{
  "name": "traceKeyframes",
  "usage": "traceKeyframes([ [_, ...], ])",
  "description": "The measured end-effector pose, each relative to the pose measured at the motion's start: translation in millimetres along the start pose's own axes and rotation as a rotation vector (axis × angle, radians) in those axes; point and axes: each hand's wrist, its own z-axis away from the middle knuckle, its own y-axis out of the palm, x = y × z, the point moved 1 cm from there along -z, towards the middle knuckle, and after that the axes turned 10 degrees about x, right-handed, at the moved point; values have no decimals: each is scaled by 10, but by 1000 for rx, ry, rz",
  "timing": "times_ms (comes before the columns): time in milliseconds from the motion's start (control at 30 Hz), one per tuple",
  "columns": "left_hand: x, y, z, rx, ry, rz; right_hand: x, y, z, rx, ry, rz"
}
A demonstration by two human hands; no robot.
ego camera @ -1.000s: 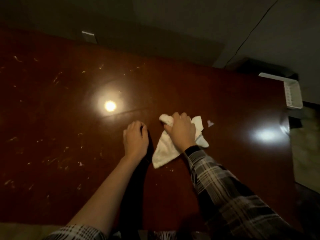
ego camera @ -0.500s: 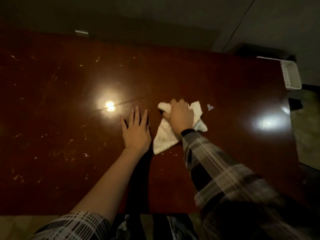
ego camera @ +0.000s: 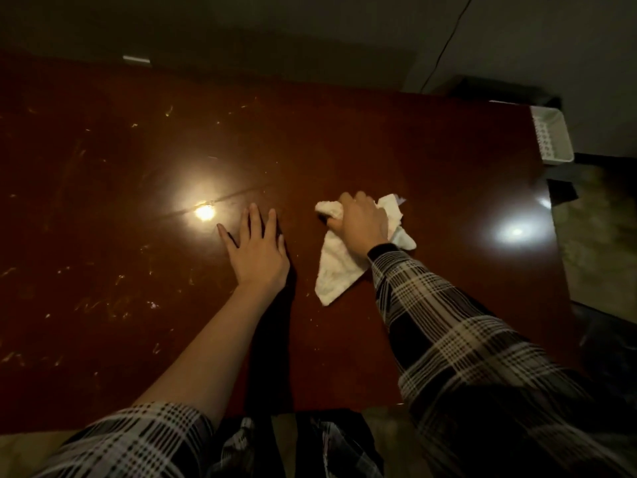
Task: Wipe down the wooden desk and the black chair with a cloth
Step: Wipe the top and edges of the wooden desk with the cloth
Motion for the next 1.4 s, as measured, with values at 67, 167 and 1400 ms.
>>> traceKeyframes([
  [67, 2, 10, 2, -12, -1, 10, -16, 101, 170, -12, 21, -20],
  [167, -17, 10, 0, -12, 0, 16, 39, 385, 652, 28, 16, -6],
  [1400, 488, 108, 918, -60, 20, 329, 153, -319, 627, 351, 12, -464],
])
